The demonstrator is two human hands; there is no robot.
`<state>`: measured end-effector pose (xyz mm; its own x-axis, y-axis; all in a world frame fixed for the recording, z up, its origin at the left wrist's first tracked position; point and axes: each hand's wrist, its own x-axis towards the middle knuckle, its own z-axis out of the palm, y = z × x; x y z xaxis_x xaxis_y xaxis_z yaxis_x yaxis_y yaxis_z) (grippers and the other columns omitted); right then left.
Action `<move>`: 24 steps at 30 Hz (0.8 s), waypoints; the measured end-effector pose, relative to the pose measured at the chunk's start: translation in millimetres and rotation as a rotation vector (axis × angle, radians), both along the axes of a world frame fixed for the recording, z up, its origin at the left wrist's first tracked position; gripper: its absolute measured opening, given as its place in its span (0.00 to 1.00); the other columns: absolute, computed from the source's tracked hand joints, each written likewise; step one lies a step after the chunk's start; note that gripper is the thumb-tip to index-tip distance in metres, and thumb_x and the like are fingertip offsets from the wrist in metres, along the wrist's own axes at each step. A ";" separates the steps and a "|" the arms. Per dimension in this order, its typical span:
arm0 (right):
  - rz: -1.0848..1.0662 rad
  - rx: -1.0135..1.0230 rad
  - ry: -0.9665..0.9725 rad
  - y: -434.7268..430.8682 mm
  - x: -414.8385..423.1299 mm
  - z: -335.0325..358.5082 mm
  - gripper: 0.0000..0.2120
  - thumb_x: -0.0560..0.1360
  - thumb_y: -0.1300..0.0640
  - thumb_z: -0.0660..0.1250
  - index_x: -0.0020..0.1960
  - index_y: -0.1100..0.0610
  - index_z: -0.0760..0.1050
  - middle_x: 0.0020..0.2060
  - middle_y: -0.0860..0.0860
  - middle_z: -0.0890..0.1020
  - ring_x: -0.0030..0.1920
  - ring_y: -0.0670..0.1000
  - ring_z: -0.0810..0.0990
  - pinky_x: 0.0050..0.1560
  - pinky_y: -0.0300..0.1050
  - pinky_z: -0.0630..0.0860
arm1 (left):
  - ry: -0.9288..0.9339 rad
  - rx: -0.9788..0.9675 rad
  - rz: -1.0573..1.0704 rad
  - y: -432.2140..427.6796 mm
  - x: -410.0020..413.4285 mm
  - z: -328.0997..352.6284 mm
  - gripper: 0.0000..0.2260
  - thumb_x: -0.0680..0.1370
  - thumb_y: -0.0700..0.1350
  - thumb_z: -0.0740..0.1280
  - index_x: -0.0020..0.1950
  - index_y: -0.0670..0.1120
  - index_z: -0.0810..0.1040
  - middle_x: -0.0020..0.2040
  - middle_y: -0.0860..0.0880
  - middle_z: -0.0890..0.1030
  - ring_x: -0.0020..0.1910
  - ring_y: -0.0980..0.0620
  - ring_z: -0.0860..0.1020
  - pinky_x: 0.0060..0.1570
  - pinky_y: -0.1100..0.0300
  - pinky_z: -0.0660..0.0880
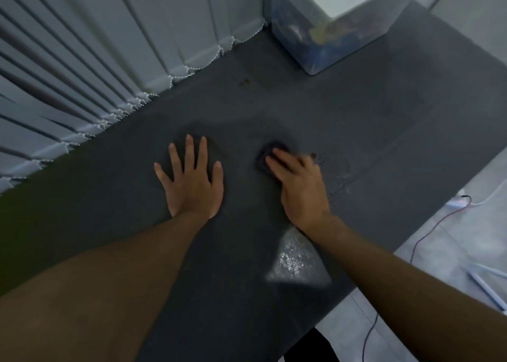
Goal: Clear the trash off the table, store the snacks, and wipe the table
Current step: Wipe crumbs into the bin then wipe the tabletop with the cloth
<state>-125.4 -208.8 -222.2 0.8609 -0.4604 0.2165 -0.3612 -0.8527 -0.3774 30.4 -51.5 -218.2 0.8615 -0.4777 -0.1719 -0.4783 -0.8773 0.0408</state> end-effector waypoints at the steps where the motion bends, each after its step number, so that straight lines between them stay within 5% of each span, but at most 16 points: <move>1: -0.096 0.043 -0.003 -2.2 13.5 1.8 0.28 0.69 0.72 0.65 0.67 0.55 0.77 0.69 0.51 0.76 0.57 0.59 0.74 0.51 0.55 0.73 | -0.003 0.003 -0.002 -0.4 0.5 0.2 0.28 0.81 0.62 0.40 0.80 0.57 0.38 0.81 0.55 0.41 0.80 0.45 0.39 0.74 0.34 0.42; 4: -0.109 0.069 -0.001 8.5 39.7 4.6 0.27 0.71 0.70 0.65 0.68 0.55 0.76 0.70 0.51 0.74 0.59 0.59 0.72 0.53 0.55 0.72 | -0.014 0.014 -0.007 -0.2 1.7 -1.1 0.28 0.81 0.62 0.39 0.80 0.57 0.38 0.81 0.54 0.41 0.80 0.45 0.40 0.74 0.34 0.43; 9: 0.338 -0.038 0.000 0.0 45.9 -1.2 0.28 0.68 0.69 0.69 0.66 0.51 0.78 0.68 0.47 0.76 0.58 0.56 0.73 0.52 0.53 0.72 | -0.010 0.026 -0.009 0.2 2.5 -2.2 0.28 0.81 0.62 0.38 0.80 0.58 0.37 0.81 0.55 0.39 0.80 0.45 0.39 0.74 0.34 0.43; 17: -0.015 0.025 0.042 -40.8 118.8 6.9 0.26 0.71 0.67 0.60 0.69 0.56 0.75 0.71 0.53 0.73 0.61 0.61 0.72 0.52 0.55 0.71 | 0.020 0.072 0.000 -1.7 5.5 1.3 0.29 0.81 0.62 0.38 0.79 0.57 0.33 0.80 0.54 0.35 0.79 0.45 0.37 0.74 0.34 0.43; 22: 0.428 -0.067 0.041 -37.2 114.1 -0.9 0.25 0.73 0.66 0.65 0.69 0.52 0.76 0.71 0.49 0.74 0.62 0.58 0.71 0.54 0.56 0.72 | 0.018 0.092 -0.003 -1.1 6.4 1.9 0.29 0.80 0.62 0.37 0.79 0.56 0.32 0.80 0.53 0.35 0.79 0.44 0.38 0.73 0.34 0.44; 24: 0.431 -0.085 0.010 -61.3 127.9 -3.9 0.24 0.73 0.66 0.61 0.66 0.52 0.78 0.69 0.49 0.76 0.59 0.59 0.73 0.51 0.56 0.73 | 0.023 0.087 -0.004 -1.1 6.2 2.3 0.29 0.80 0.62 0.37 0.79 0.56 0.33 0.80 0.53 0.36 0.79 0.44 0.39 0.74 0.34 0.44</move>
<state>2.5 -270.1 -226.1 0.9726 -0.0396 0.2291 0.0313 -0.9542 -0.2976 36.6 -52.6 -215.9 0.8551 -0.4635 -0.2322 -0.4815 -0.8761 -0.0244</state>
